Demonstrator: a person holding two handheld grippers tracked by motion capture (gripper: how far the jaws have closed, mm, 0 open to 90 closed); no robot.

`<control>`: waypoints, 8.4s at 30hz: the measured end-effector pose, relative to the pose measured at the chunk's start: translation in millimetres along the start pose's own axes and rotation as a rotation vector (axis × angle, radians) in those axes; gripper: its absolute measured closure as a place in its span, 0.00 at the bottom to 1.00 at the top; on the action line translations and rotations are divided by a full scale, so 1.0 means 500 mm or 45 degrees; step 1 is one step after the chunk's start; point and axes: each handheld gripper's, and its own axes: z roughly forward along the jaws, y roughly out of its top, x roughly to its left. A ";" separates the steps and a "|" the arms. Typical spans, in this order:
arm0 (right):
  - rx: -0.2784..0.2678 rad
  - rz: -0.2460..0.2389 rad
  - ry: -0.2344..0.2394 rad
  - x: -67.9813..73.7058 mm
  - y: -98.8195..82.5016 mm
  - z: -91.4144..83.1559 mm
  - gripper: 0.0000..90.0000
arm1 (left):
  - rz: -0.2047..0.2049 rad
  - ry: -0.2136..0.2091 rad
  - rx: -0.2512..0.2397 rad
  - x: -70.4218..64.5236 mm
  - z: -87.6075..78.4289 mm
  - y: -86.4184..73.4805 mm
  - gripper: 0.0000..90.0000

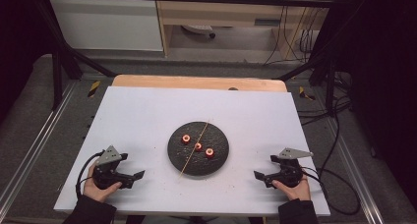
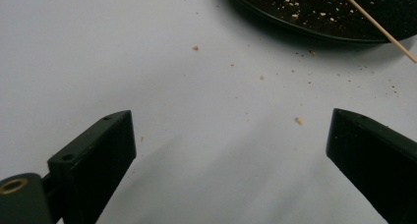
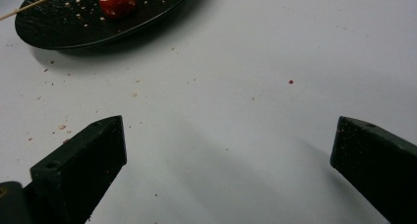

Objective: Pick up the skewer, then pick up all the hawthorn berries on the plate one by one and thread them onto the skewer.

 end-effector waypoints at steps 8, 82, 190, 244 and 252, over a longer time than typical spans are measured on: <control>-0.005 0.006 0.003 0.001 0.000 0.000 0.01 | 0.008 -0.008 0.002 -0.009 0.002 0.007 0.04; 0.040 -0.002 -0.010 0.002 0.000 0.006 0.01 | 0.047 -0.031 0.220 -0.196 0.176 0.197 0.36; 0.136 -0.049 0.007 0.083 0.088 0.066 0.01 | -0.011 -0.117 -0.033 -0.109 0.020 0.033 0.98; 0.605 -0.165 0.000 0.195 0.309 0.241 0.42 | 0.020 -0.114 -0.031 -0.105 0.023 0.019 0.98; 0.671 -0.155 0.009 0.197 0.307 0.270 0.55 | 0.019 -0.115 -0.033 -0.105 0.022 0.019 0.98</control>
